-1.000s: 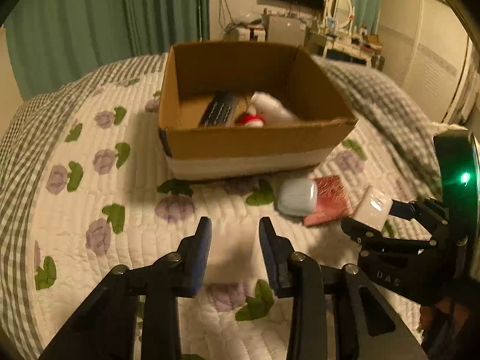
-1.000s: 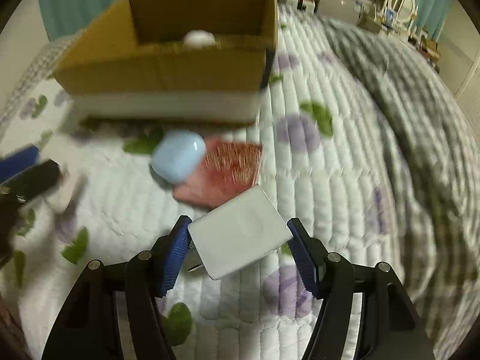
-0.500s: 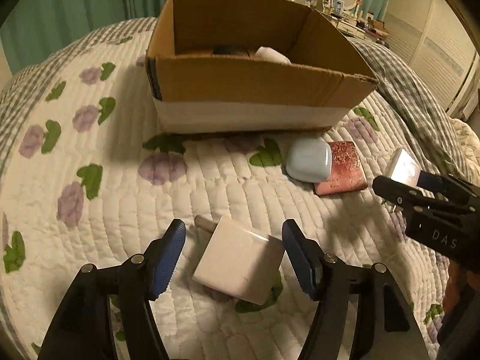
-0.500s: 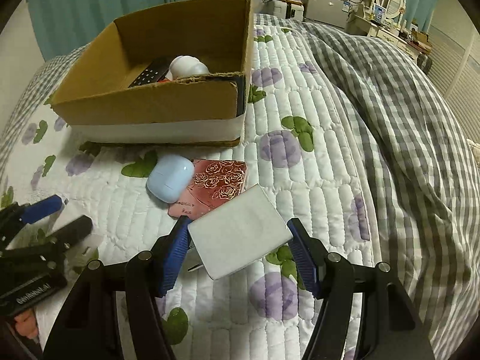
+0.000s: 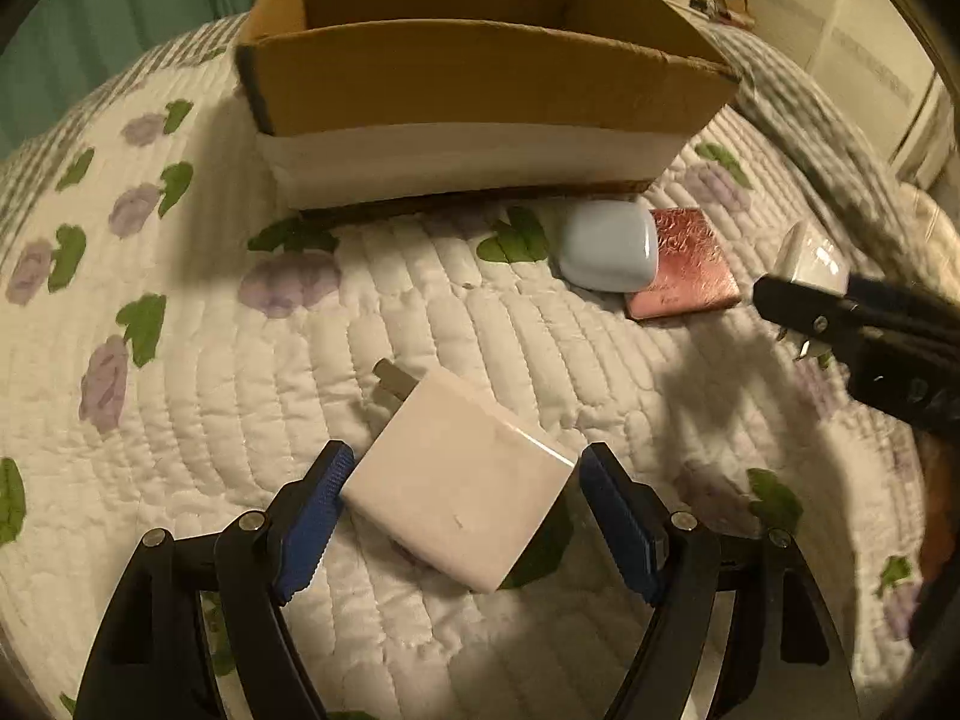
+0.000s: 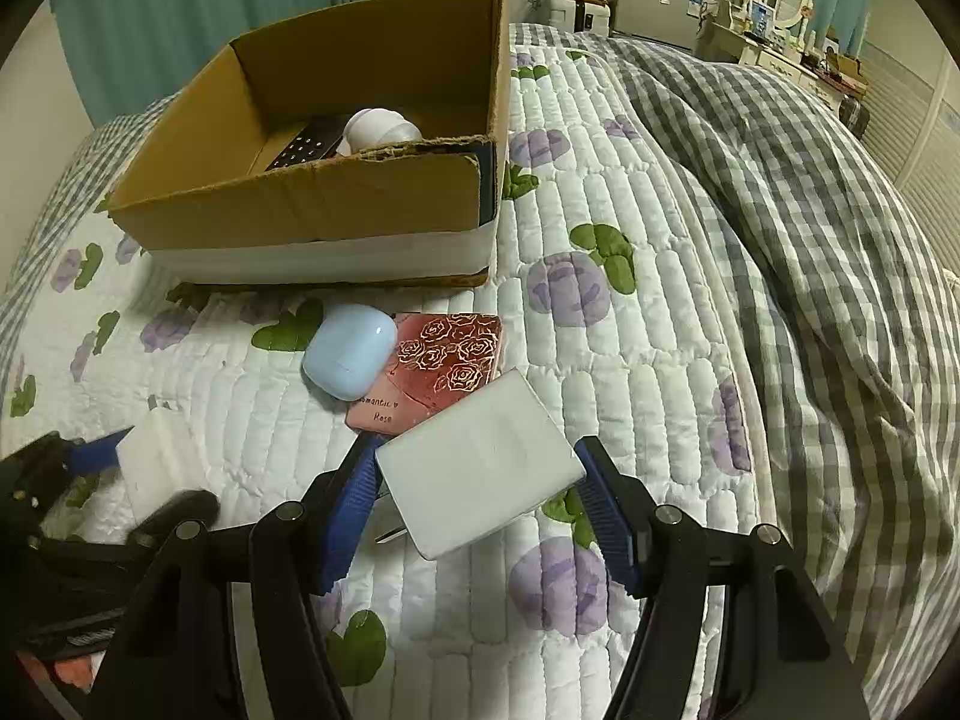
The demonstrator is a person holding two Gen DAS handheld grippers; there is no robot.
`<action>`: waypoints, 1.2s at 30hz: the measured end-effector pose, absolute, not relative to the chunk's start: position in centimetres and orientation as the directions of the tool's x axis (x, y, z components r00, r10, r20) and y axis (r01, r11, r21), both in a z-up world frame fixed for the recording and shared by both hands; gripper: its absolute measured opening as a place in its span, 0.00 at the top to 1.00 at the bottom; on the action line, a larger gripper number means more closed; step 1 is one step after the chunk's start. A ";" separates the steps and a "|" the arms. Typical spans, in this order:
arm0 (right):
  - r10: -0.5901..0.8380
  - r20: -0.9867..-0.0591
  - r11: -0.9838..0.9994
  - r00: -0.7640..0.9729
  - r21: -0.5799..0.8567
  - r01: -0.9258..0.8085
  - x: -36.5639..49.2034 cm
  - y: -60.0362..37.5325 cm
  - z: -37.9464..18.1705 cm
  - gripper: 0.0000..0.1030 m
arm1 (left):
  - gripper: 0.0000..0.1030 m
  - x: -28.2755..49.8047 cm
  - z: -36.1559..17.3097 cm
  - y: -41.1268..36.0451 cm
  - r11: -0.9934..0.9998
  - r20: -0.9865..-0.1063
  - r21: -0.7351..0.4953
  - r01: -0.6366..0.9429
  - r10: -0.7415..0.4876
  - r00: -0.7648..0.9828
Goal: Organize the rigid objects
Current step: 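Carry both white chargers over the box and release them inside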
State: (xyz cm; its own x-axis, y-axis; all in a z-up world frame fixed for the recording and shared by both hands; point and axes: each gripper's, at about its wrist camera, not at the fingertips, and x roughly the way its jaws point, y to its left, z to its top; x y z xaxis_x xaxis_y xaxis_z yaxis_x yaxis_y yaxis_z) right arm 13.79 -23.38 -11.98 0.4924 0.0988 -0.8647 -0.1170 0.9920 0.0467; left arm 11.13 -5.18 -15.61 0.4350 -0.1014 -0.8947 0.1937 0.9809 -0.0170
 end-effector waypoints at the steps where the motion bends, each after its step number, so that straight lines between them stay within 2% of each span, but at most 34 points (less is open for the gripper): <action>1: 0.100 -0.865 0.992 0.492 0.049 -0.115 13.8 -23.4 -12.0 0.37 | 0.24 11.1 -15.5 -5.3 0.980 -0.889 -0.017 0.196 -0.104 0.446; 3: 0.098 -0.865 0.992 0.492 0.049 -0.113 13.7 -23.3 -12.0 0.37 | 0.32 11.1 -15.2 -5.5 0.979 -0.880 -0.009 0.203 -0.104 0.464; 8: 0.100 -0.864 0.992 0.493 0.049 -0.114 13.5 -23.1 -11.9 0.37 | 0.33 11.1 -14.4 -5.4 0.978 -0.873 -0.014 0.208 -0.113 0.475; 13: 0.118 -0.847 0.990 0.518 0.061 -0.126 13.5 -22.8 -10.5 0.37 | 0.33 10.6 -10.8 -5.2 0.978 -0.830 -0.020 0.207 -0.131 0.542; 19: 0.163 -0.772 0.985 0.615 0.087 -0.151 15.0 -22.6 -4.4 0.37 | 0.33 11.8 -4.7 -4.6 0.982 -0.755 0.001 0.189 -0.123 0.644; 26: 0.206 -0.669 0.974 0.714 0.073 -0.212 18.7 -21.9 2.9 0.37 | 0.33 17.0 0.9 -4.7 0.992 -0.673 0.016 0.122 -0.080 0.735; 31: 0.226 -0.631 0.965 0.742 0.042 -0.258 22.2 -20.9 5.5 0.37 | 0.33 21.8 0.9 -4.8 0.996 -0.664 0.028 0.088 -0.047 0.747; 36: 0.234 -0.639 0.955 0.733 0.012 -0.295 25.9 -20.1 4.6 0.37 | 0.33 25.1 -2.2 -4.7 0.998 -0.694 0.017 0.053 -0.027 0.719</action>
